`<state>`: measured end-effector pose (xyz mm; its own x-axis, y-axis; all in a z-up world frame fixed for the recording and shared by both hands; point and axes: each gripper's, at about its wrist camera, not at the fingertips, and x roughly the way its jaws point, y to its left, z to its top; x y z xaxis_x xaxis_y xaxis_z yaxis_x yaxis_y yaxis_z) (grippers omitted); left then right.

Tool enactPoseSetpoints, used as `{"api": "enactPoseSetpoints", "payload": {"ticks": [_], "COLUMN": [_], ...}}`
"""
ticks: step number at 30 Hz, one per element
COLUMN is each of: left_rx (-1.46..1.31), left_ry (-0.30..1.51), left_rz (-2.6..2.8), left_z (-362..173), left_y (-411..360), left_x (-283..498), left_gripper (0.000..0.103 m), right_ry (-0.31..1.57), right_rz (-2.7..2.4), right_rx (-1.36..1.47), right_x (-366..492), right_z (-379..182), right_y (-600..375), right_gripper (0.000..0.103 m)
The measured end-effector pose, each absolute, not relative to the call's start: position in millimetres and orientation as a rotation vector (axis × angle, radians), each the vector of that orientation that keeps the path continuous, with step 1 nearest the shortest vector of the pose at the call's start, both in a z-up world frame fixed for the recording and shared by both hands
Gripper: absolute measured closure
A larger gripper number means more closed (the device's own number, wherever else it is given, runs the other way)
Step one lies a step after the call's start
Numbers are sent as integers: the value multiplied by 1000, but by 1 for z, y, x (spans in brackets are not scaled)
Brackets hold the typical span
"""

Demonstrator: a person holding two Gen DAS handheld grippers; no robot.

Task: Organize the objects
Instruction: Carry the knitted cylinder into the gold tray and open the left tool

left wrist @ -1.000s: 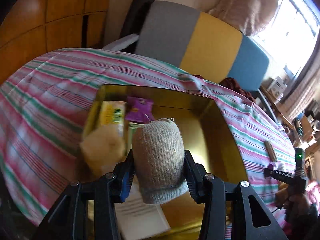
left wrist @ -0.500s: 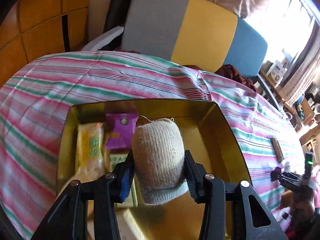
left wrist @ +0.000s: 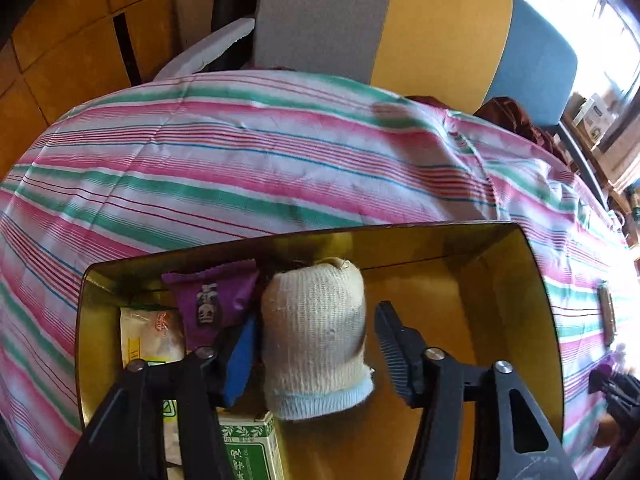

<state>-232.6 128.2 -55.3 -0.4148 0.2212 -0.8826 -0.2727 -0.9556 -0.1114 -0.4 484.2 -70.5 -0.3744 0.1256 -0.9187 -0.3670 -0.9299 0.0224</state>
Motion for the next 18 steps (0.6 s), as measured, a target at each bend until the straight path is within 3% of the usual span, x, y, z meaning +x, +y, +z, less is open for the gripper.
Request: {"api": "enactPoseSetpoints", "payload": {"ticks": [18], "left_rx": [-1064], "left_ry": [169], "left_rz": [2655], "left_z": [24], "left_y": [90], "left_x": [-85], "left_gripper": [32], "right_ry": [283], "right_rz": [2358], "right_rx": [-1530], "right_x": [2], "right_z": [-70], "right_y": [478], "right_gripper": [69]}}
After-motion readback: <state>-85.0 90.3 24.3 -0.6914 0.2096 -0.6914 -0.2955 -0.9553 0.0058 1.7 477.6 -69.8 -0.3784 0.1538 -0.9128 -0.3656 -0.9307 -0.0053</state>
